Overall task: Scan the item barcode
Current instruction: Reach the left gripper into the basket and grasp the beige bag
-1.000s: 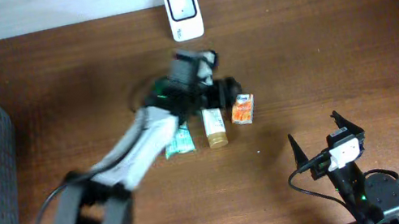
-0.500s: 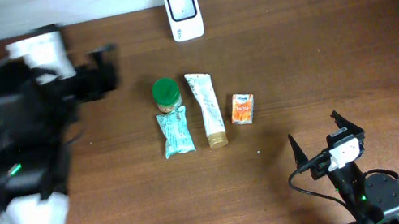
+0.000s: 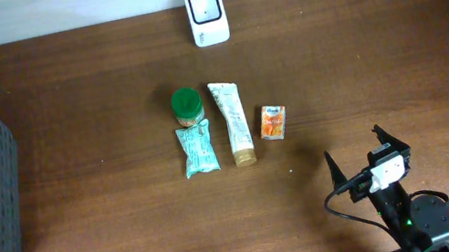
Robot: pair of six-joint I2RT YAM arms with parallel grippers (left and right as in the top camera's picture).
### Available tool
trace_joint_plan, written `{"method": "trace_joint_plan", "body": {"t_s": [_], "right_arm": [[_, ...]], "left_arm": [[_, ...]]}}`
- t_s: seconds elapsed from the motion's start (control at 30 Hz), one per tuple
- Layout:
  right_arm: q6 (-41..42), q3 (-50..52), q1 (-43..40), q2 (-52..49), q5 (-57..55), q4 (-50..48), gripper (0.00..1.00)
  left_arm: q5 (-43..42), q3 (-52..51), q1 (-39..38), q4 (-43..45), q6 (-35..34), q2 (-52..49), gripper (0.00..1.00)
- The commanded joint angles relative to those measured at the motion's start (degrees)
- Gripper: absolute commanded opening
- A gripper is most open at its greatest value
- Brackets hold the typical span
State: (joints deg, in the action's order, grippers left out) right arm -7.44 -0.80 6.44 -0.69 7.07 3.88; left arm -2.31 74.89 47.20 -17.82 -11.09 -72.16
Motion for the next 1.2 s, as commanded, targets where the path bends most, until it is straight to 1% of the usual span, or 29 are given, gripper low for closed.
{"method": "trace_joint_plan", "body": {"t_s": [0.0,0.1,0.2,0.27,0.33,0.37,0.47,0.53,0.6,0.63,0.67,0.8,1.17], "right_arm": [[0.68,0.48,0.39,0.33,-0.24,0.04,0.98],[0.68,0.48,0.39,0.33,-0.26,0.04,0.98],[0.68,0.48,0.39,0.33,-0.26,0.02,0.98],[0.68,0.48,0.39,0.33,-0.26,0.04,0.98],[0.68,0.48,0.39,0.33,-0.26,0.04,0.99],[0.68,0.48,0.39,0.33,-0.24,0.04,0.98],[0.68,0.48,0.39,0.33,-0.26,0.04,0.98],[0.68,0.48,0.39,0.33,-0.26,0.04,0.98],[0.68,0.48,0.39,0.33,-0.26,0.04,0.98],[0.68,0.48,0.39,0.33,-0.26,0.02,0.98],[0.68,0.48,0.39,0.33,-0.26,0.04,0.99],[0.68,0.48,0.39,0.33,-0.24,0.04,0.99],[0.68,0.48,0.39,0.33,-0.26,0.02,0.98]], "left_arm": [[0.33,0.37,2.97,-4.39,7.39,-6.88,0.98],[5.20,0.37,2.95,-7.19,13.55,-11.56,0.98],[5.35,0.37,2.97,-6.86,17.33,-15.04,1.00],[5.35,0.37,2.95,-6.25,18.58,-16.65,0.99],[5.33,0.74,2.95,-6.36,20.35,-18.03,0.93],[5.35,1.68,2.93,-6.99,21.33,-19.04,0.92],[5.81,8.02,2.84,-11.54,21.33,-22.34,0.92],[5.77,14.99,2.84,-17.00,21.29,-25.14,0.93],[5.79,19.54,2.78,-22.27,21.27,-27.74,0.93],[5.84,19.98,2.67,-23.52,21.27,-28.37,0.95],[6.32,19.82,2.49,-24.57,21.27,-29.35,0.99],[12.81,19.69,0.76,-27.45,21.03,-34.64,0.99],[13.16,19.19,-0.07,-29.27,21.09,-44.22,0.99]]}}
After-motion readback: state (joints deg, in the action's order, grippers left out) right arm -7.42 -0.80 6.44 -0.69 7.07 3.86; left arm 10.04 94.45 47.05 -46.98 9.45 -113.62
